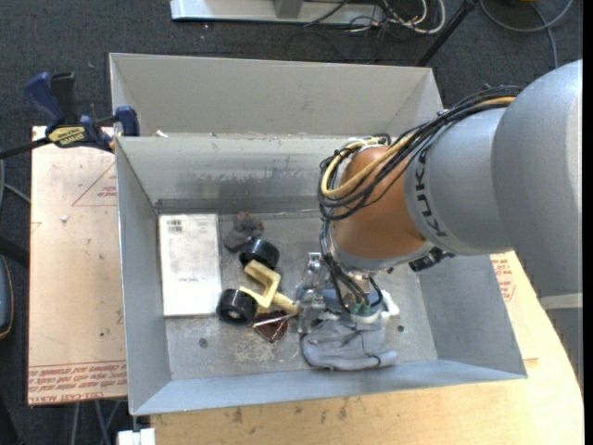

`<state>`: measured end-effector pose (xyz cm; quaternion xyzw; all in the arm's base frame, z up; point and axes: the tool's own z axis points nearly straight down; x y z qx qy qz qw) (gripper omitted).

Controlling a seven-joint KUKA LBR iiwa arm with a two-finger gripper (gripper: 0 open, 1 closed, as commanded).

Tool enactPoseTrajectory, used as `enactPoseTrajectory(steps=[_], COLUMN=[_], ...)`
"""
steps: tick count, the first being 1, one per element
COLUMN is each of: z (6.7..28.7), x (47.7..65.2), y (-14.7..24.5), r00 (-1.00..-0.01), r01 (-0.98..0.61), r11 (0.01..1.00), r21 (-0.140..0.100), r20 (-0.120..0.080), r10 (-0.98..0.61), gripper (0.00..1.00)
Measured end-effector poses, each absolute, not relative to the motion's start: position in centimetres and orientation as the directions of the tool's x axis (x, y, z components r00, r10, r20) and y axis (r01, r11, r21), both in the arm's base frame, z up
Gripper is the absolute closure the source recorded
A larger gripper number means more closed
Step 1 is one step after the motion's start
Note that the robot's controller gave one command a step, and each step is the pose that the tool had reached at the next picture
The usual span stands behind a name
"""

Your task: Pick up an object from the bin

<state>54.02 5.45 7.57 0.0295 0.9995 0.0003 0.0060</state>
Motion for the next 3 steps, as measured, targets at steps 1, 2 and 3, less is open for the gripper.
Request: enactPoseTrajectory(steps=[1, 2, 3], z=[7.6, 21.0, 20.9], x=[54.0, 53.8, 53.7], y=[5.4, 4.0, 4.0], r00=[-0.998, -0.997, -0.997], r01=[0.059, 0.072, 0.071], r11=[0.998, 0.997, 0.997], r21=[0.001, 0.001, 0.001], r20=[-0.012, -0.004, -0.002], r10=[0.059, 0.072, 0.071], gripper=[1.0, 1.0, 0.0])
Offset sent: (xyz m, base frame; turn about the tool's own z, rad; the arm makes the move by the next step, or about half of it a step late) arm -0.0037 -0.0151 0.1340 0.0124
